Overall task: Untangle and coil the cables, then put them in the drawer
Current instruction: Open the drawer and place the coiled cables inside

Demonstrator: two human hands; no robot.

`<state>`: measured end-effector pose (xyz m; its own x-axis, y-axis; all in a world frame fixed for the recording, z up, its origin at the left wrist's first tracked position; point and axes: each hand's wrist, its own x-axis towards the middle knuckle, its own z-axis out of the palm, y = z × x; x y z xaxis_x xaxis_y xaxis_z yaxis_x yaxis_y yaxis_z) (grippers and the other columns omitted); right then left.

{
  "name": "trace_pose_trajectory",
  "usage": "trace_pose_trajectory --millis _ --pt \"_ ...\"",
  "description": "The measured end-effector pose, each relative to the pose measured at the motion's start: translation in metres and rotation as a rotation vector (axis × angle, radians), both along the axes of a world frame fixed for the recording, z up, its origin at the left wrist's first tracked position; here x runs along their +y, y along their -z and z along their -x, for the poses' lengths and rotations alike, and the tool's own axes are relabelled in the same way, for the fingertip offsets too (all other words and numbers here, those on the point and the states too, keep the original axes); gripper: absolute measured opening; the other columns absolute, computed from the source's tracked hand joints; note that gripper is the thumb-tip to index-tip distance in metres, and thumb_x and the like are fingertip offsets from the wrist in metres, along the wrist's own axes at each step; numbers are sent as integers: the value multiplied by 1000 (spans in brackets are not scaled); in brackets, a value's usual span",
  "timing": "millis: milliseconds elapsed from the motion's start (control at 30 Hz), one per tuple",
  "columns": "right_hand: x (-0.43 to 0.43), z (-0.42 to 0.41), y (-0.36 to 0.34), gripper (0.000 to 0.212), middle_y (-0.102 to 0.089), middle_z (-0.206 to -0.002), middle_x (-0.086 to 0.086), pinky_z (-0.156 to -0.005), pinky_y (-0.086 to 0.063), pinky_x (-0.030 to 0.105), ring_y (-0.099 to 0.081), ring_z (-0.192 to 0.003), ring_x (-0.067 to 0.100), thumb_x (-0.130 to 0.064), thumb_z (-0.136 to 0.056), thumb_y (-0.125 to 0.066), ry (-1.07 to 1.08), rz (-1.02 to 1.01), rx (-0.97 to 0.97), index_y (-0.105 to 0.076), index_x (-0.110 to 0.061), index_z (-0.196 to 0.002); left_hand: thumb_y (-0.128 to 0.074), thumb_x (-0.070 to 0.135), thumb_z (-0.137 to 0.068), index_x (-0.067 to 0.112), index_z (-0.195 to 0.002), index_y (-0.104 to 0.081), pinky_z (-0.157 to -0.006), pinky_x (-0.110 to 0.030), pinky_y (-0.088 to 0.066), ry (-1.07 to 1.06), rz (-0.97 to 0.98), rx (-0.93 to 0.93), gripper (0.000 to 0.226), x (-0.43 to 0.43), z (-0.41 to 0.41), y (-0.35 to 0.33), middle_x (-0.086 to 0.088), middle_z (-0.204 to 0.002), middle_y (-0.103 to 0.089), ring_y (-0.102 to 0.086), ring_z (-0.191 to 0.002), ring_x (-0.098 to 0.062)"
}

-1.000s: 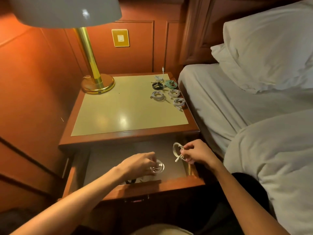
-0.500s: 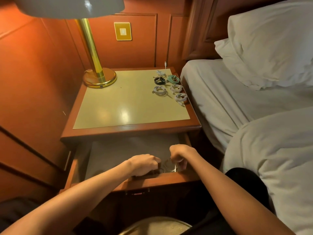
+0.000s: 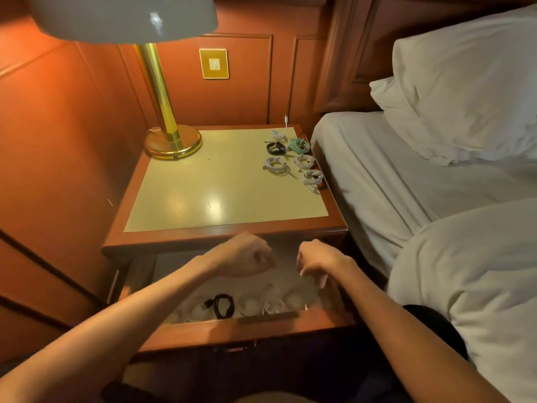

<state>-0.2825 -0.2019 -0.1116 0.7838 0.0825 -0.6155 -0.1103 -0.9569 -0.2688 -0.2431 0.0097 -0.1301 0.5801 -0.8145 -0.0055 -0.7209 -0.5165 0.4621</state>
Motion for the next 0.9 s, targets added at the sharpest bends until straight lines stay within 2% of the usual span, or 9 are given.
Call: trace_pose_trajectory --millis 67,133,233,300,400,500,633,733,900 --pt "-21 -21 -33 12 -76 -89 15 -57 -59 30 -73 -64 21 -6 -88 -70 67 -193 -15 -75 -8 -99 -69 29 -85 34 -96 -76 -64 -10 -47 -161 196 18 14 -5 -28 -23 23 -84 -67 -62 -70 3" --pt "-38 -50 -59 17 -76 -90 12 -54 -57 25 -71 -63 16 -14 -86 -75 162 -262 -236 -74 -10 -102 -73 30 -84 32 -104 -74 -68 -26 -55 -348 331 12 20 -18 -64 -39 17 -96 -71 -66 -72 -5" --pt "-56 -101 -64 47 -72 -112 8 -67 -54 24 -69 -91 17 -35 -79 -82 339 -131 -696 -70 -13 -119 -80 36 -78 19 -130 -60 -86 -35 -53 -661 241 -42 59 -44 -125 -47 -1 -122 -65 -64 -98 -19" --pt "-62 -134 -51 71 -64 -128 11 -80 -51 28 -62 -110 22 -48 -75 -82 385 -61 -705 -60 -11 -131 -82 43 -74 13 -140 -48 -94 -37 -47 -771 121 -38 80 -61 -157 -44 -7 -135 -55 -55 -117 -25" --pt "-68 -168 -27 87 -60 -132 9 -89 -52 36 -59 -116 25 -65 -65 -80 409 -25 -571 -58 -13 -131 -82 54 -68 10 -132 -50 -88 -37 -50 -823 4 -24 83 -82 -187 -32 -11 -129 -53 -51 -111 -26" --pt "-70 -181 -8 77 -63 -120 6 -85 -56 37 -62 -106 24 -65 -64 -80 392 33 -604 -63 -13 -119 -76 66 -67 11 -124 -54 -80 -34 -49 -798 -48 -32 82 -93 -203 -21 -9 -122 -53 -51 -105 -24" --pt "-73 -185 -1 63 -63 -106 3 -79 -59 39 -64 -95 21 -60 -64 -81 399 46 -664 -65 -15 -104 -70 72 -68 16 -120 -59 -78 -34 -52 -786 45 -45 78 -97 -213 -8 -6 -118 -52 -52 -98 -20" --pt "-73 -181 -1 55 -65 -98 0 -73 -60 37 -65 -88 17 -59 -64 -82 403 13 -668 -65 -17 -95 -67 73 -71 20 -119 -63 -73 -31 -53 -789 96 -48 73 -94 -215 -4 -2 -111 -54 -53 -91 -16" --pt "-69 -131 -24 46 -72 -92 -3 -64 -57 28 -64 -78 9 -57 -67 -81 435 -96 -703 -74 -19 -91 -70 64 -76 15 -114 -65 -69 -26 -39 -721 139 -72 63 -70 -187 -16 -2 -104 -57 -49 -89 -14"
